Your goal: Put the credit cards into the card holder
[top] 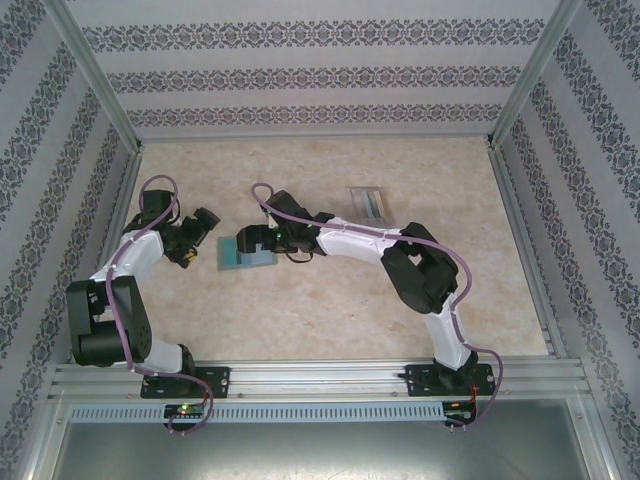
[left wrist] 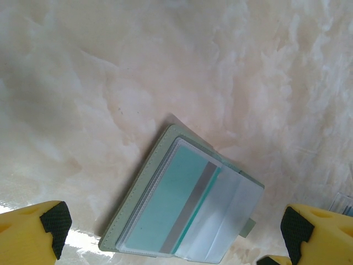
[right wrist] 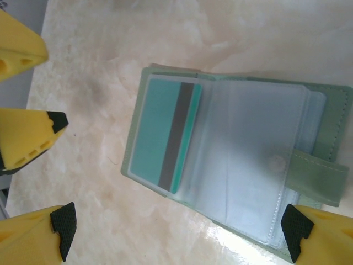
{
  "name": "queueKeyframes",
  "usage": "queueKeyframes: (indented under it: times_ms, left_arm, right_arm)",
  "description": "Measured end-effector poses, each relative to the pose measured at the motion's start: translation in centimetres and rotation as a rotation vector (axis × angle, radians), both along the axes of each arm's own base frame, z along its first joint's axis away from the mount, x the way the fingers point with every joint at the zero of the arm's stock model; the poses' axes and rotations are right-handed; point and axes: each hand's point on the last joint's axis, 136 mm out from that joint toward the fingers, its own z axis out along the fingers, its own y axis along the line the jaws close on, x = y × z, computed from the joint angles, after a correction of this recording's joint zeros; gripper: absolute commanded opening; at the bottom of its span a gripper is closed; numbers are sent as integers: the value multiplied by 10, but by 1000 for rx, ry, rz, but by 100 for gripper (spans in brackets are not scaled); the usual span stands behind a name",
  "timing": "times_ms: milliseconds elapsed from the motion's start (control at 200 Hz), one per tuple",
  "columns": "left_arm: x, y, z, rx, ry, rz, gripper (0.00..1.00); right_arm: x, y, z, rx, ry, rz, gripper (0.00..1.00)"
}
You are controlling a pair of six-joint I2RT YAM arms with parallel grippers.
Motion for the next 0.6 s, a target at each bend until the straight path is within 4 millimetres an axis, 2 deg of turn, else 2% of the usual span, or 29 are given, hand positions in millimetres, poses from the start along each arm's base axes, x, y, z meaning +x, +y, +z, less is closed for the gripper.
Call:
queueKeyframes:
  times_ms: [230,600]
  left_arm:
    - [0,-1,-5,-6,17,-2,100]
    - [0,-1,-5,-6,17,-2,100]
  right_arm:
    - [-1,-1,-22,-29,33,-6,98]
    - [-4,-1,-36,-38,65,-3,98]
